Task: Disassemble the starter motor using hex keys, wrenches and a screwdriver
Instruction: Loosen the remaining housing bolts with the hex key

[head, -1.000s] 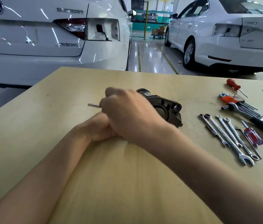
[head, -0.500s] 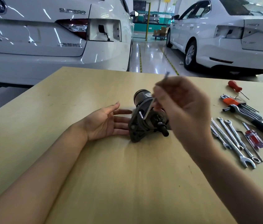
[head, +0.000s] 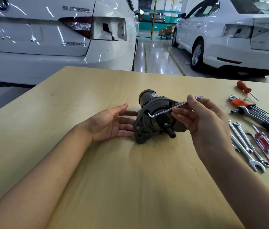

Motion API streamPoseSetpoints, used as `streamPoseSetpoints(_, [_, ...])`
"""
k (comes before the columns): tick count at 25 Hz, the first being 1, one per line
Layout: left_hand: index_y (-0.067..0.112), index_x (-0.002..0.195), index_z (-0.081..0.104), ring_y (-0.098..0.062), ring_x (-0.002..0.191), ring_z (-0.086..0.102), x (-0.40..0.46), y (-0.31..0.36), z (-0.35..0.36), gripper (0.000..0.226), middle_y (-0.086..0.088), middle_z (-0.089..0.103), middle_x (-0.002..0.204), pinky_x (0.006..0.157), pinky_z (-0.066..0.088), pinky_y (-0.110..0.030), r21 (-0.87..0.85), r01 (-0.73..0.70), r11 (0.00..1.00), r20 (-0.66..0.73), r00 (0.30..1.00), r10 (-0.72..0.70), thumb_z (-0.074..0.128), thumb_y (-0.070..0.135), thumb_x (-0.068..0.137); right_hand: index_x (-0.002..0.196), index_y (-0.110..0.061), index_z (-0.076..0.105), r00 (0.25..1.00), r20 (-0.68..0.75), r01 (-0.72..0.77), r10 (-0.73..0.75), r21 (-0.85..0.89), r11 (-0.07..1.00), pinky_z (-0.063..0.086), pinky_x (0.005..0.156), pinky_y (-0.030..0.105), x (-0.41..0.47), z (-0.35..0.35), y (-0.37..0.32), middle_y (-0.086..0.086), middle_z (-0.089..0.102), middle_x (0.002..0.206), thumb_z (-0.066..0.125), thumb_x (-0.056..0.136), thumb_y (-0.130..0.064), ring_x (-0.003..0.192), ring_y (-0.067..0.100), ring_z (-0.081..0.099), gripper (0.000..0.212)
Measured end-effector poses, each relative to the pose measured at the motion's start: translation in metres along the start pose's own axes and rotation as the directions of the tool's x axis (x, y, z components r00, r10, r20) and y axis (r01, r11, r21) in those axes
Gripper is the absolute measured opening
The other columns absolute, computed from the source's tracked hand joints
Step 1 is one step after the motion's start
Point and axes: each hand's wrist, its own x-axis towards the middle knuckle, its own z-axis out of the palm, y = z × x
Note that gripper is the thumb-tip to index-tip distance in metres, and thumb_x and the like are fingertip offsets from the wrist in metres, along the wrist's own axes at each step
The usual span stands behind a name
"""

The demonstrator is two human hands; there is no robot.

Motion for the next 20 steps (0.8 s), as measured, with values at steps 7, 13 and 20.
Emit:
streamPoseSetpoints(7, [0.002, 0.124, 0.054, -0.028, 0.086, 0.070, 0.000, 0.000, 0.001, 0.053, -0.020, 0.068, 0.103, 0.078, 0.058, -0.041, -0.004, -0.004, 1.000, -0.001, 1.000, 0.004, 0.050, 0.040, 0.087, 0.077, -0.008, 0.050, 1.000, -0.011, -0.014, 0.014, 0.014, 1.000, 0.056, 0.061, 0.022, -0.001, 0.000, 0.002, 0.005, 0.066, 0.060, 0.059, 0.091, -0.006, 0.062, 0.019, 0.071, 0.017])
streamPoseSetpoints(13, [0.003, 0.123, 0.057, -0.028, 0.089, 0.068, 0.000, 0.000, 0.002, 0.052, -0.020, 0.066, 0.105, 0.081, 0.058, -0.041, 0.023, -0.013, 1.000, -0.001, 1.000, 0.013, 0.052, 0.039, 0.087, 0.080, -0.007, 0.053, 0.996, 0.016, 0.087, -0.086, -0.132, 0.987, 0.055, 0.061, 0.021, -0.003, 0.004, -0.001, 0.005, 0.067, 0.063, 0.060, 0.092, -0.008, 0.062, 0.017, 0.070, 0.014])
streamPoseSetpoints(20, [0.008, 0.104, 0.070, -0.021, 0.084, 0.067, 0.000, -0.007, 0.012, 0.032, -0.014, 0.069, 0.097, 0.077, 0.058, -0.031, 0.098, -0.053, 0.994, 0.047, 0.998, 0.049, 0.056, 0.026, 0.083, 0.098, -0.014, 0.066, 0.870, 0.359, 0.493, -0.338, -0.627, 0.603, 0.054, 0.058, 0.025, 0.003, 0.056, -0.013, 0.000, 0.067, 0.069, 0.073, 0.080, -0.004, 0.057, 0.011, 0.067, 0.022])
